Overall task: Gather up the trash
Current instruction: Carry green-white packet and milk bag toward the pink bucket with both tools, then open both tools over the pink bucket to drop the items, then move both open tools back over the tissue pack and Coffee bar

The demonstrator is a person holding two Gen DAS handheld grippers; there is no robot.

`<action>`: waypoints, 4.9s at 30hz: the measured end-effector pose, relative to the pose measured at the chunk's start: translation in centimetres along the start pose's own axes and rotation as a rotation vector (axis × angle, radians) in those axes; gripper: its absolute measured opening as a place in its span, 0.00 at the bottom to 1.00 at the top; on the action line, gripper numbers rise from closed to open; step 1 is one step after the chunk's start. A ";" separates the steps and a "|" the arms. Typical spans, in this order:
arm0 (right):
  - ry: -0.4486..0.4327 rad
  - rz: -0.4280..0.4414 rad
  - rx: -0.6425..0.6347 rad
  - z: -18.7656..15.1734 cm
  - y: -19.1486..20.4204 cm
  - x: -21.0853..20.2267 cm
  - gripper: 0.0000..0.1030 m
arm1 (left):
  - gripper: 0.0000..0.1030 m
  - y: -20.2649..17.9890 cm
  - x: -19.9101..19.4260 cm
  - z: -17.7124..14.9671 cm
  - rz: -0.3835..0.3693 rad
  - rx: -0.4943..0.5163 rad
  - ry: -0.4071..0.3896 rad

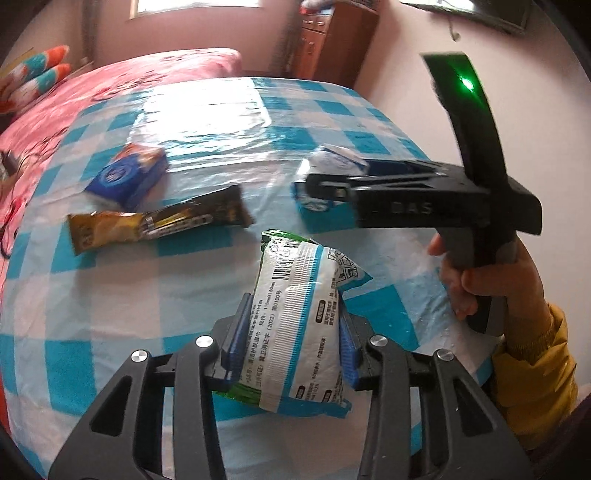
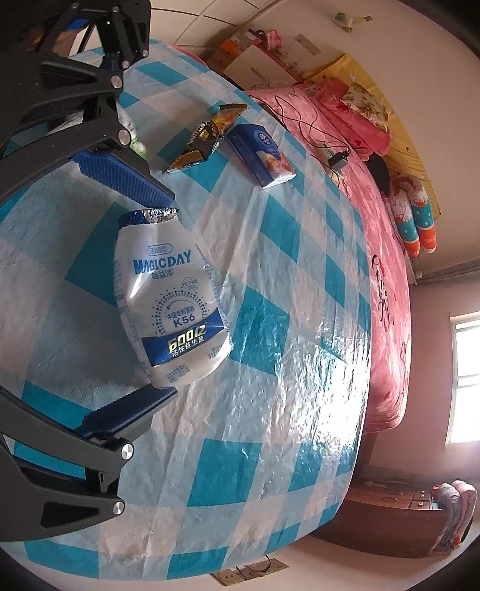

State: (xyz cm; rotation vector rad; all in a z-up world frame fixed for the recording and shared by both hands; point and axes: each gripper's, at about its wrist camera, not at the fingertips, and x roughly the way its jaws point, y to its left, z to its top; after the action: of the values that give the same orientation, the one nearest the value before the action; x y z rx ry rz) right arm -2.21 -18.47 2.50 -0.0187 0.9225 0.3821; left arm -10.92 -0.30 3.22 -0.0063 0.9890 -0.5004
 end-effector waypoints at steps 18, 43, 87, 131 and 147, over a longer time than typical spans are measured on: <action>-0.075 0.093 0.118 -0.3 -0.8 -2.4 0.91 | 0.41 5.3 -3.2 -1.7 0.020 -0.138 -0.065; -0.104 0.196 0.114 0.9 6.2 -3.4 0.91 | 0.42 13.8 -7.8 -5.2 0.019 -0.323 -0.177; 0.208 0.564 -0.474 0.5 43.1 7.5 0.91 | 0.42 35.2 -17.4 -21.7 0.304 -0.849 -0.322; 0.090 0.488 -0.329 -1.3 34.4 4.2 0.92 | 0.81 29.3 -16.4 -16.8 0.342 -0.713 -0.293; -0.007 0.484 -0.261 -1.2 29.3 0.8 0.92 | 0.85 24.6 -14.8 -12.6 0.330 -0.610 -0.269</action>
State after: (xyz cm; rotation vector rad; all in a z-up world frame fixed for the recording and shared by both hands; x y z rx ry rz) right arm -12.34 8.87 5.38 -0.0335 0.8603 0.9500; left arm -17.74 30.30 2.32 -0.4397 0.8240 0.1167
